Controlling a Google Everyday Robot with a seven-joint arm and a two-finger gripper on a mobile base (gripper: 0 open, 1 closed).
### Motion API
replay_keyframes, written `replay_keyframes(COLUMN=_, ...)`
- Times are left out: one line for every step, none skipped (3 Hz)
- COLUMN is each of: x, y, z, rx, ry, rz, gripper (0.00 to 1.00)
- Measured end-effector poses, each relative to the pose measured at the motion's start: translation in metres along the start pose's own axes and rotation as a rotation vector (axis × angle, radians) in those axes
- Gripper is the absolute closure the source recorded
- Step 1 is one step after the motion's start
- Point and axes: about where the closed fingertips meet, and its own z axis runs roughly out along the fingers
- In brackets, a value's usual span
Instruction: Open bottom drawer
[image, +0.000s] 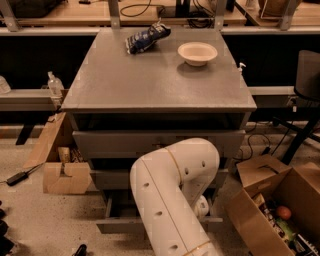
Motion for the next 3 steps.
replay_keyframes(x=0.0000, y=0.0000, z=0.0000, rx=0.000, ry=0.000, rz=0.000, gripper=0.12)
replay_keyframes(x=0.0000, y=0.0011, z=0.0007, rx=-0.002, ry=0.000, rz=0.000, gripper=0.00)
replay_keyframes(x=0.0000, y=0.0011, z=0.0007, rx=-0.002, ry=0.000, rz=0.000, gripper=0.00)
